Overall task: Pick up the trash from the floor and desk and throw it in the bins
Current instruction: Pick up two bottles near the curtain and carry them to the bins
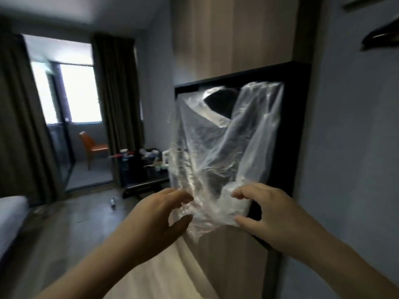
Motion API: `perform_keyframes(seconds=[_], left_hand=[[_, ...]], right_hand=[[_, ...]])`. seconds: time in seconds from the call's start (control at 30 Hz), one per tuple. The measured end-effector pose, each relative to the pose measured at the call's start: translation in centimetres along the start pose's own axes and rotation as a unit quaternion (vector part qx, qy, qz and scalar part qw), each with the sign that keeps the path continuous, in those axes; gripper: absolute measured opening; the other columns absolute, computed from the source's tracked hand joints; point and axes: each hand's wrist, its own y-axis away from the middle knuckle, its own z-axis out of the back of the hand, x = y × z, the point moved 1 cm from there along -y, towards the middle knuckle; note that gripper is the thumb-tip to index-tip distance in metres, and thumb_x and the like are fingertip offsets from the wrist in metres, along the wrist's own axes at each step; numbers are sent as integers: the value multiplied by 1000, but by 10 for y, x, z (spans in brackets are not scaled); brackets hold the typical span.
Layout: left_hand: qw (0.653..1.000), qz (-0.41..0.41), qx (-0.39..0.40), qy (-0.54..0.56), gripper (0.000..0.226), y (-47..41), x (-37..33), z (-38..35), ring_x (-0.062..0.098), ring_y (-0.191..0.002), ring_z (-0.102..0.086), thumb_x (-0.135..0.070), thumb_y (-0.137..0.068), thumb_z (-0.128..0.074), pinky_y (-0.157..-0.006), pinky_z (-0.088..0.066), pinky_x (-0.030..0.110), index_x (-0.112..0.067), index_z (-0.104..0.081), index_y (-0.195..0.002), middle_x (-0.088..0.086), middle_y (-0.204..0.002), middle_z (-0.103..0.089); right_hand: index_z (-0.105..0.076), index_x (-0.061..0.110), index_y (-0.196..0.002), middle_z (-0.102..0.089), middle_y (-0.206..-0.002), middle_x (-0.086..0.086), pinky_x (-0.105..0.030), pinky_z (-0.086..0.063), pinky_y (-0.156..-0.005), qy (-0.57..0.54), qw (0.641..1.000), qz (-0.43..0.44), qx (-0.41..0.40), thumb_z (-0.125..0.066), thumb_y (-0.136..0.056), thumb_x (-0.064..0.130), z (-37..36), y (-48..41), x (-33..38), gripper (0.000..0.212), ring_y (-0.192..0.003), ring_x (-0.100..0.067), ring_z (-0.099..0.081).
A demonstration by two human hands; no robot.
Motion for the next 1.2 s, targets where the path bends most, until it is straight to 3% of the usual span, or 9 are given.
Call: perform_keyframes(seconds=[0.1,0.3,0.4,0.53,0.8,1.2], left_hand=[[997,65,-11,-30,33,43,55,38,-7,-98,-55,-38,-85,-63,-85,-46,12,-38,-57,-118,-24,-108,-57],[980,179,-47,-68,35,122,135,84,-10,-100,-53,-48,-86,-56,-89,-49,19,-41,-53,-121,-26,-111,-55],[967,232,-54,-89,34,150,171,97,-9,-99,-52,-48,-87,-57,-88,-48,17,-41,-53,-120,-27,-110,-54],[950,283,-69,-114,34,168,218,110,-8,-93,-54,-44,-86,-60,-85,-46,14,-37,-56,-119,-23,-111,-58],[935,319,-62,-141,35,125,328,110,-8,-95,-52,-44,-87,-60,-84,-41,7,-36,-55,-121,-23,-113,-57],[938,323,-30,-119,36,37,501,76,-8,-98,-49,-44,-89,-55,-88,-43,14,-35,-53,-123,-22,-115,-55]], right_hand=[[-60,31,-117,-58,-112,17,-20,-42,-92,-23,997,64,24,-67,-81,39,-35,-45,60,38,-106,0,-53],[-59,34,-120,-57,-114,21,-16,-43,-91,-61,982,168,59,-67,-81,42,-99,-110,153,40,-105,4,-52],[-56,35,-122,-55,-115,21,-22,-46,-92,-74,970,215,85,-65,-82,44,-136,-140,189,42,-108,2,-52],[-54,38,-123,-53,-117,25,-17,-42,-94,-96,956,258,106,-64,-83,45,-184,-183,223,42,-110,6,-48],[-51,40,-124,-52,-117,26,-21,-43,-97,-127,945,275,122,-61,-85,46,-259,-294,233,41,-112,6,-47],[-51,41,-124,-51,-117,26,-17,-41,-97,-110,949,253,152,-62,-84,47,-357,-456,223,41,-112,7,-46]])
